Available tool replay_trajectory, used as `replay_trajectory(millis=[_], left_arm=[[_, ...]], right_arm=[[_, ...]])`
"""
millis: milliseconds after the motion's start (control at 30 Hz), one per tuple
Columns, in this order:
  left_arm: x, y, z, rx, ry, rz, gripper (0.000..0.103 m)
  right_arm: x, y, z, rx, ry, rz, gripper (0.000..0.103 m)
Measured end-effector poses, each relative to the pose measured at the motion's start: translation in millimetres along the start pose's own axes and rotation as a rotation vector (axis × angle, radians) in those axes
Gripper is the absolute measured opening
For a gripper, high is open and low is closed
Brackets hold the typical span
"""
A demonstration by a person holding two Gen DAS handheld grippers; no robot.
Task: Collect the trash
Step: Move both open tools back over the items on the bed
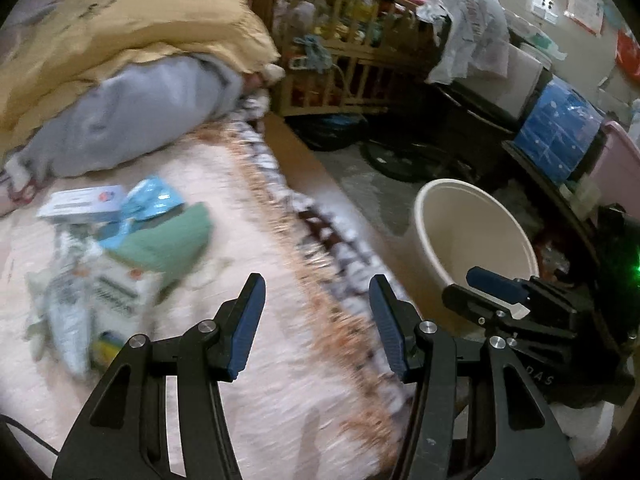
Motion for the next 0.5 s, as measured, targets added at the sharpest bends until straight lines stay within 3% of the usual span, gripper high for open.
replay_trajectory(millis=[200,500], left_arm=[[-30.0,55.4,-31.1,-0.042,-0.003,0.078,0.053],[-67.1,170.8,-92.1,-0.18,0.017,0.223,0.053]], right_arm=[[15.2,57.3,-17.6,-0.053,0.05,0.076,0.043],[41.9,132.9,-38.1,-0.129,0.124,0.167,0.043]])
Point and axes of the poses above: each gripper's, at about its wrist camera, not at the fingertips, and x roughly the way its jaws point, y to its left, z to its top, the point moved 10 cm from there along x, roughly the way its jaws point, and after that the axes turned 11 degrees about x, right-handed, at the moved point
